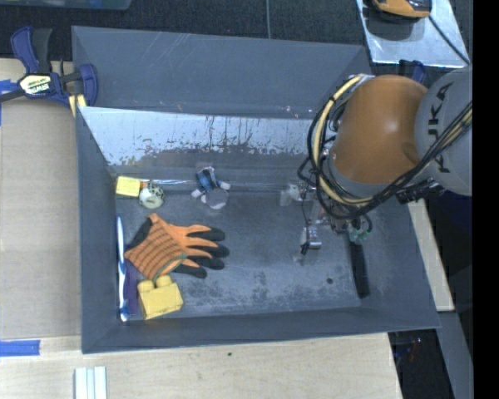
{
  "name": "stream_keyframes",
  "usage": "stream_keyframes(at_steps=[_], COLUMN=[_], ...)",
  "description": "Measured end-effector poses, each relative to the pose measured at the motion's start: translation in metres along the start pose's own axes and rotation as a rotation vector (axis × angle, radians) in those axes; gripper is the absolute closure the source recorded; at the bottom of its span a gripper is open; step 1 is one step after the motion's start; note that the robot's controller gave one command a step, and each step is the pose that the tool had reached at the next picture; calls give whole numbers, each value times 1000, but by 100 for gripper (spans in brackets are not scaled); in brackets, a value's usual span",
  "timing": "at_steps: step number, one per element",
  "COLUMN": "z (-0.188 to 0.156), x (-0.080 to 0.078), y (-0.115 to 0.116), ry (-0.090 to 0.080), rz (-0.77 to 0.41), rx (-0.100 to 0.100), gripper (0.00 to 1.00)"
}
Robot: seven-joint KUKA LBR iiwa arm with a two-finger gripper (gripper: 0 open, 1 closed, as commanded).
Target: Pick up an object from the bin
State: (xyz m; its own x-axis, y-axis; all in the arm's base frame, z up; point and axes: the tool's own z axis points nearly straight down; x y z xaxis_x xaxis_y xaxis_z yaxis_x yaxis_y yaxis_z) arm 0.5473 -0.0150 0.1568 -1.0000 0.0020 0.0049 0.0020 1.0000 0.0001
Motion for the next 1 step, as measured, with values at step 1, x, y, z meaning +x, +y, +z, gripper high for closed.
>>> stream_keyframes(at_steps=[1], z=[-4], x=[-2], y=[0], ry=[-8], rz=[0], rx=[0], gripper=[0])
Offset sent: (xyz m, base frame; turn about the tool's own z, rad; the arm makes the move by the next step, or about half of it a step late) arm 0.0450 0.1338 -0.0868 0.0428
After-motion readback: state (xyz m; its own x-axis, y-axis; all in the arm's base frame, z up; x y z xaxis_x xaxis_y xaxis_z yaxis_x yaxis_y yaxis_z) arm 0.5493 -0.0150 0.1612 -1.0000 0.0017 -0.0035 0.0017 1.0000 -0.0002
